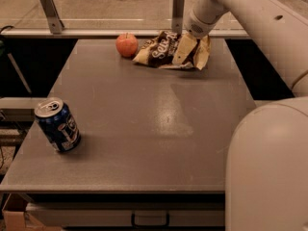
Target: Move brown chip bag near apple
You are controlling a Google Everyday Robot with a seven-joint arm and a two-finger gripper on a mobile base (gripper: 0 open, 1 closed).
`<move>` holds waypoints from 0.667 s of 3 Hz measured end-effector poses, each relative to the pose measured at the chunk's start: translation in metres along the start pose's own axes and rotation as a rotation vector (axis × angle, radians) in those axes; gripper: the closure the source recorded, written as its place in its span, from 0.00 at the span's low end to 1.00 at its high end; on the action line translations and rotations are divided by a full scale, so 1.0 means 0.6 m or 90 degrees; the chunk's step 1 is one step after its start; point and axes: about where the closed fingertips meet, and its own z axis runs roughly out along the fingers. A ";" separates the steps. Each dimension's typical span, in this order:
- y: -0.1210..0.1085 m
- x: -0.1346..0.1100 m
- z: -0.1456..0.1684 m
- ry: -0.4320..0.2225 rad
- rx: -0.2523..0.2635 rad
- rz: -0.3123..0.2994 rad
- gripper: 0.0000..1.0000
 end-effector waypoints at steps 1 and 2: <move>0.000 -0.001 0.000 -0.001 0.000 0.000 0.00; 0.002 0.014 -0.075 -0.055 0.010 -0.015 0.00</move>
Offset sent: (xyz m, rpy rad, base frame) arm -0.1083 -0.0716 0.1350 0.2081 -0.2170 0.1705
